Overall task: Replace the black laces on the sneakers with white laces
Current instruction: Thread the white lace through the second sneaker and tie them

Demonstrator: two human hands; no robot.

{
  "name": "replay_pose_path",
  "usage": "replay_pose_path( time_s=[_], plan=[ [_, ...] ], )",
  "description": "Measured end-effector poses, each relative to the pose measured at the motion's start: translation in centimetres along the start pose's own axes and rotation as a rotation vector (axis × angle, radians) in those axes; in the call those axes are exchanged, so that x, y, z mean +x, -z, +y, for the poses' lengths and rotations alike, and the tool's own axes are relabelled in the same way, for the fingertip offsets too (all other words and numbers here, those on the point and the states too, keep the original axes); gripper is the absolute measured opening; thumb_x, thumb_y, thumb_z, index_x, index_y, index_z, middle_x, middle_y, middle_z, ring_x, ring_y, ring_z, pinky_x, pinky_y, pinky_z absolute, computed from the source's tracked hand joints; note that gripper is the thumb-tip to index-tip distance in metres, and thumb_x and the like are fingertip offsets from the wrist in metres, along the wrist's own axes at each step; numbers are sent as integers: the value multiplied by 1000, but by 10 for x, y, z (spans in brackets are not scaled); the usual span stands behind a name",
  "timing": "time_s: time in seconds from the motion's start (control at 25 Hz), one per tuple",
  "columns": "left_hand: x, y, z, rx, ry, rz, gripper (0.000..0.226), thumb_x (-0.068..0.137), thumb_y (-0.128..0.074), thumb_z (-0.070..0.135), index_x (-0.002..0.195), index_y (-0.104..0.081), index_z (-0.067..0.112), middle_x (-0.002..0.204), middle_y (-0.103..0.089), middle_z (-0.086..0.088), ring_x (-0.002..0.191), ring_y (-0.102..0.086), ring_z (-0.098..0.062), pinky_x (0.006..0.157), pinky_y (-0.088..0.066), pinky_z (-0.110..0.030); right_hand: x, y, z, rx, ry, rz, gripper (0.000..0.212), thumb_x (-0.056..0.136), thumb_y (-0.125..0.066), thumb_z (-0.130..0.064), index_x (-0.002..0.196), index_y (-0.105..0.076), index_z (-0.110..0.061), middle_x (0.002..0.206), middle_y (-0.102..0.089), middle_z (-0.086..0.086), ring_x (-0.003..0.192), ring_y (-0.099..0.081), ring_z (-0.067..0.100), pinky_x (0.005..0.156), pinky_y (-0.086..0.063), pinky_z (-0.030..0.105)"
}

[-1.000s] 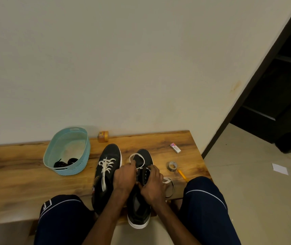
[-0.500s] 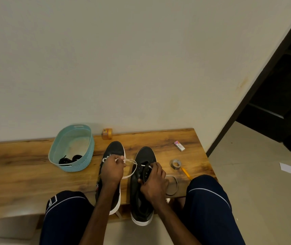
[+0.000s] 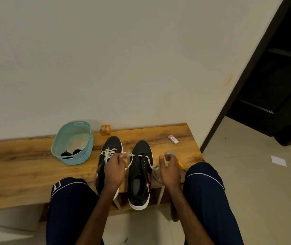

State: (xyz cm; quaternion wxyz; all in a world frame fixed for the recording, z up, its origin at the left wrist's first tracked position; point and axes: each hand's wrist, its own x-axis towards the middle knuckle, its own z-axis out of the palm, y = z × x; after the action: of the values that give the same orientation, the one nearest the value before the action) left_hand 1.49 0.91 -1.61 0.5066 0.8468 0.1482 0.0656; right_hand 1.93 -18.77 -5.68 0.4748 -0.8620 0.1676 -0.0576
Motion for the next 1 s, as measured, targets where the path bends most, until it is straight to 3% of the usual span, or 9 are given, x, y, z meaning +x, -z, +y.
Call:
replay_pose_path(
  time_s=[0.04,0.12,0.2,0.28,0.36,0.52,0.68,0.84,1.0],
  plan=[
    [-4,1,0,-28,-16,-21,24,105,-40,19,106,-64,18,71,-68,2,61,-58,0,61,-39,-27,0,8,7,17,17,23,23,99,-54,-41,102,-62,-21,107,-66,4,99,-60,18,82,-47,35],
    [-14,2,1,-66,-28,-86,20,106,-40,18,117,-54,25,79,-71,2,69,-61,-5,65,-46,-29,-5,13,19,-155,42,-107,14,98,-59,-25,94,-69,-16,94,-70,3,89,-65,18,75,-46,29],
    [-25,3,0,-90,-33,-151,21,105,-41,18,123,-48,27,88,-73,2,75,-65,-16,71,-52,-37,-15,7,28,-415,86,-273,19,95,-61,-22,111,-71,-16,111,-68,3,102,-63,18,83,-47,27],
    [-38,4,-5,-76,-35,-169,16,104,-43,18,116,-52,24,91,-73,4,78,-67,-15,76,-56,-37,-24,-1,34,-625,177,-351,33,92,-60,-16,124,-62,-23,126,-55,2,116,-52,21,93,-46,33],
    [-49,6,-8,-76,-27,-159,14,104,-44,15,107,-56,23,89,-73,3,77,-67,-15,73,-55,-33,-25,-4,36,-673,226,-348,41,89,-61,-12,127,-57,-25,130,-48,2,121,-47,22,97,-45,37],
    [-62,13,-6,-130,15,-143,17,102,-48,9,99,-62,17,90,-72,1,84,-68,-19,72,-55,-27,-24,-4,31,-536,132,-273,19,95,-59,-31,113,-66,-27,121,-61,-2,111,-57,17,95,-47,37],
    [-71,13,-6,-128,15,-152,17,99,-53,8,100,-67,17,101,-70,4,96,-65,-8,76,-53,-18,-25,-7,34,-576,145,-259,18,97,-53,-25,114,-59,-26,119,-62,-2,110,-58,18,98,-45,42],
    [-73,13,-9,-169,51,-167,17,99,-53,8,106,-68,13,108,-69,-1,102,-66,-15,88,-58,-42,-24,-13,31,-713,176,-274,30,96,-52,-19,126,-52,-23,133,-54,1,123,-49,20,102,-42,41],
    [-76,11,-2,-200,16,-59,15,97,-58,9,105,-70,16,112,-67,-1,105,-63,-11,95,-55,-42,-24,-1,16,-832,164,-200,36,96,-54,-20,131,-47,-20,133,-54,3,124,-46,23,102,-40,43]
  ],
)
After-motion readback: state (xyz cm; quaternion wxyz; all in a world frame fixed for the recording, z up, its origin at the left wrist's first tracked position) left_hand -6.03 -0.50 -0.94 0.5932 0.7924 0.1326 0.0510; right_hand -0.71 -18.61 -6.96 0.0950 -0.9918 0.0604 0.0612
